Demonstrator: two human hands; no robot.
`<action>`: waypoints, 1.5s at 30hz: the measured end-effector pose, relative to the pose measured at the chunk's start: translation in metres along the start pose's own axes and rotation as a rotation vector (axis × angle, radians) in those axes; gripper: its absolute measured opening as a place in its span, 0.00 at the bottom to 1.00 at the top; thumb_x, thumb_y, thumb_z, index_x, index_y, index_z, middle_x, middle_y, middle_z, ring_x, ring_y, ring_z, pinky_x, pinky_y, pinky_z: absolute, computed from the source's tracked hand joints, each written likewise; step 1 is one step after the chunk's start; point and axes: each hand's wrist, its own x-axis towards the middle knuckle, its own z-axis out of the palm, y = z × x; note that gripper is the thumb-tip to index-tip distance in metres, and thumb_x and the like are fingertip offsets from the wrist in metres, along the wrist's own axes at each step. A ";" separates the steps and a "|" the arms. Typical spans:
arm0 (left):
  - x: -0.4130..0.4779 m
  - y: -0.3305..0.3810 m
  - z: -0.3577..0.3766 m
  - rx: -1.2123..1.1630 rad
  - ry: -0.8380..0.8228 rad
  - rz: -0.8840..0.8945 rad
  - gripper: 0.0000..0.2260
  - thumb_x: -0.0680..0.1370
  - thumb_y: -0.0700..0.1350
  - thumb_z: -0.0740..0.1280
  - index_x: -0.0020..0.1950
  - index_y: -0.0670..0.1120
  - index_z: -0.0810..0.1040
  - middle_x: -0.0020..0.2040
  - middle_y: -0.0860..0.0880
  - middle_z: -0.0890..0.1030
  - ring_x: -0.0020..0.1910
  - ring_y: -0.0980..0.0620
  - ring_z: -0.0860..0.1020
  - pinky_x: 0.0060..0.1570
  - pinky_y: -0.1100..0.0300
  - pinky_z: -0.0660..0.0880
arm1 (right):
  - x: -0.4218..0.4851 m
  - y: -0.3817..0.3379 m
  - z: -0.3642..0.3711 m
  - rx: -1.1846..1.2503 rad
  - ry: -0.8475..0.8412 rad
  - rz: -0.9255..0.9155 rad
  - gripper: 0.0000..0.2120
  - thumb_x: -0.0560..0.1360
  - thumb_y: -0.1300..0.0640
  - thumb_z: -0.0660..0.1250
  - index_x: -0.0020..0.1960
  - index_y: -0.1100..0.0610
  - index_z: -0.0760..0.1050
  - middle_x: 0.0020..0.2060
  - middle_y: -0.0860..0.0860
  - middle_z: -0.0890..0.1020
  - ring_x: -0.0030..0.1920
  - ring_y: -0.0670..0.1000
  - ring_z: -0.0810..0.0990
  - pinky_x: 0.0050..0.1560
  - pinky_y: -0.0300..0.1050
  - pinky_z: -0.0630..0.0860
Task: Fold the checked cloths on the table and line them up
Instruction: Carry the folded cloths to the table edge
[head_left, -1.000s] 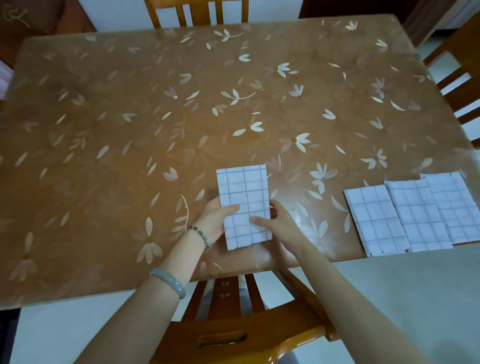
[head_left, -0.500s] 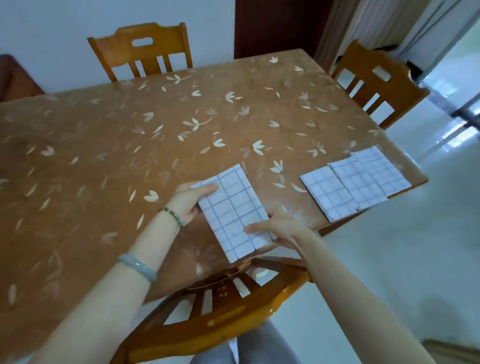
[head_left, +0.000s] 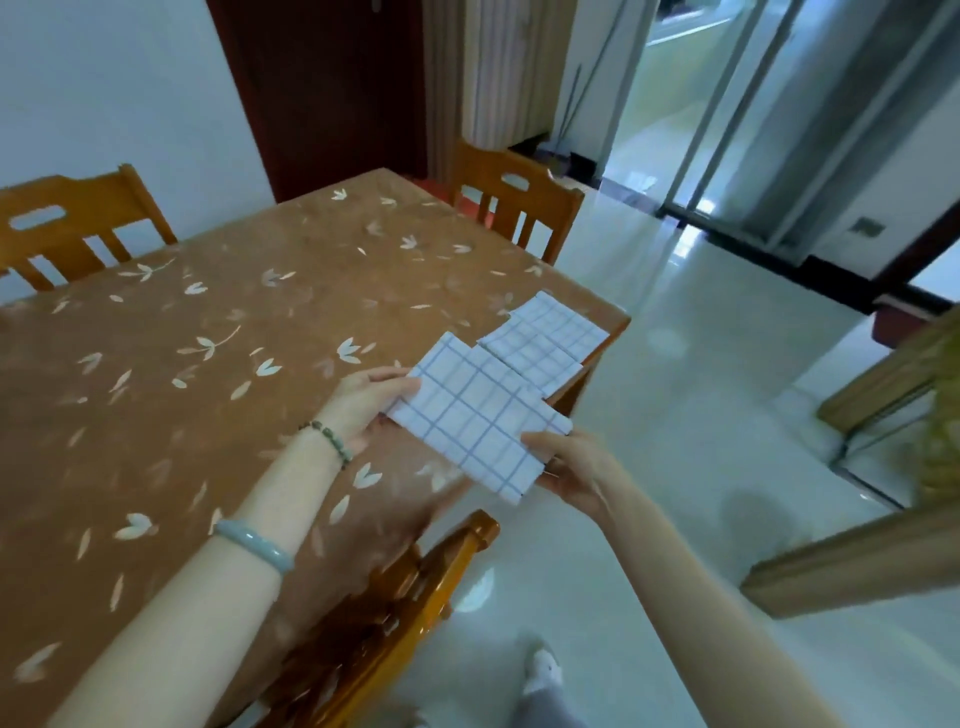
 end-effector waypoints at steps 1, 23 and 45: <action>0.005 0.002 0.013 0.018 -0.023 0.002 0.06 0.74 0.36 0.70 0.51 0.42 0.81 0.43 0.45 0.83 0.42 0.48 0.80 0.48 0.51 0.77 | -0.001 -0.005 -0.010 0.020 0.016 -0.008 0.11 0.71 0.69 0.68 0.53 0.60 0.78 0.46 0.56 0.84 0.42 0.52 0.83 0.36 0.43 0.80; 0.165 0.024 0.272 0.068 0.079 -0.044 0.05 0.75 0.36 0.69 0.47 0.45 0.81 0.50 0.48 0.81 0.48 0.52 0.79 0.41 0.59 0.77 | 0.145 -0.158 -0.245 -0.014 0.061 0.062 0.11 0.72 0.71 0.66 0.55 0.68 0.76 0.49 0.61 0.83 0.46 0.57 0.84 0.42 0.48 0.82; 0.434 0.078 0.283 0.421 0.030 -0.105 0.13 0.73 0.32 0.66 0.54 0.44 0.81 0.48 0.51 0.81 0.49 0.56 0.77 0.49 0.62 0.76 | 0.406 -0.240 -0.240 -0.240 0.252 0.236 0.27 0.71 0.68 0.71 0.66 0.69 0.65 0.41 0.61 0.80 0.33 0.53 0.82 0.41 0.52 0.83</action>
